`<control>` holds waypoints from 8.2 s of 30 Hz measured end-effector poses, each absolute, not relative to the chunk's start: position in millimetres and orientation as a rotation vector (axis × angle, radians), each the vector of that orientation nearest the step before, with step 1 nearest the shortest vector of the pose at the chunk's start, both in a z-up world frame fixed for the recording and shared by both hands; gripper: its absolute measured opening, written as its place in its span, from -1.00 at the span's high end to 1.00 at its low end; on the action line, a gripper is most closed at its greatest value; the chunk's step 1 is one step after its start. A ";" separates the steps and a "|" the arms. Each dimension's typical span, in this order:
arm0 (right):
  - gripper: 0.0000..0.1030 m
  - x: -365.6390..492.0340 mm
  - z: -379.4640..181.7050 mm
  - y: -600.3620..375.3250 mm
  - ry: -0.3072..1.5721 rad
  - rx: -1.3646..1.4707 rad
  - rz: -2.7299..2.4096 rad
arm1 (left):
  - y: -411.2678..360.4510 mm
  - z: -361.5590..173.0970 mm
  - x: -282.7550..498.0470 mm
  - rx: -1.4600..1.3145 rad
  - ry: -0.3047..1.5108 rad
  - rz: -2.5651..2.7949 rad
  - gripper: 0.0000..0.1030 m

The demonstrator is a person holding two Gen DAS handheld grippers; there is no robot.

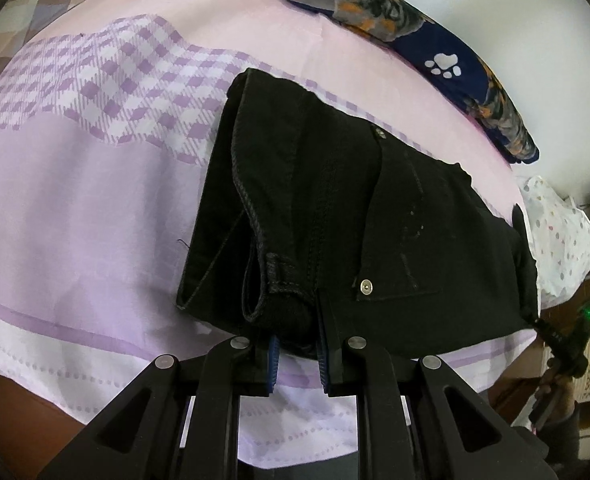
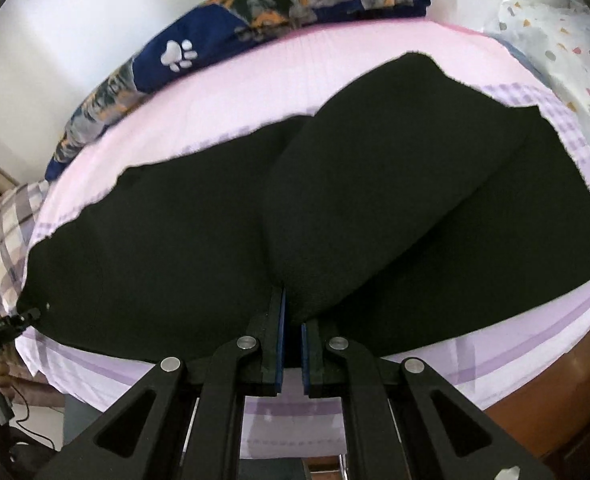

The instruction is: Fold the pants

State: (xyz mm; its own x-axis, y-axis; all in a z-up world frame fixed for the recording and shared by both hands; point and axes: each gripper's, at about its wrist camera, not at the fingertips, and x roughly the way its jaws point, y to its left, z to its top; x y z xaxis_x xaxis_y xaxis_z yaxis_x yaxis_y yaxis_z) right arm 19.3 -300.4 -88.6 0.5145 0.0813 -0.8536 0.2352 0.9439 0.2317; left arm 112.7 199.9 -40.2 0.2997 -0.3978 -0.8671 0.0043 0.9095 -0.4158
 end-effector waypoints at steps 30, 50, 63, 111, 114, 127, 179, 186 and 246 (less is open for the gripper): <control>0.59 38.5 -81.2 -410.2 0.863 0.681 -0.089 | -43.3 22.9 64.7 0.140 1.026 -0.799 0.01; 0.38 34.0 -94.5 -497.1 0.837 0.731 -0.231 | -199.4 -48.4 77.1 0.306 1.140 -0.937 0.71; 0.44 57.5 -96.8 -559.6 0.766 0.797 -0.285 | -195.4 -43.3 80.6 0.274 1.140 -0.928 0.81; 0.96 -86.7 -87.0 -571.1 0.822 0.658 -0.649 | -197.1 -54.8 59.3 0.367 1.099 -1.029 0.81; 0.94 -91.5 -96.0 -579.0 0.847 0.632 -0.695 | -195.1 -57.5 60.0 0.348 1.106 -1.031 0.81; 0.56 -36.4 -34.2 -520.8 0.779 0.503 -0.502 | -135.8 -24.1 91.1 0.095 1.068 -0.979 0.30; 0.50 271.2 -103.9 -139.2 1.144 -0.026 0.525 | 112.2 -51.7 184.6 -0.092 0.927 -0.279 0.31; 0.44 234.2 -71.8 -176.1 1.030 0.036 0.430 | 83.6 -28.9 168.6 0.042 0.869 -0.255 0.30; 0.84 -92.7 -90.6 -578.9 0.669 0.857 -0.432 | -147.2 -83.8 90.9 0.337 1.008 -0.650 0.15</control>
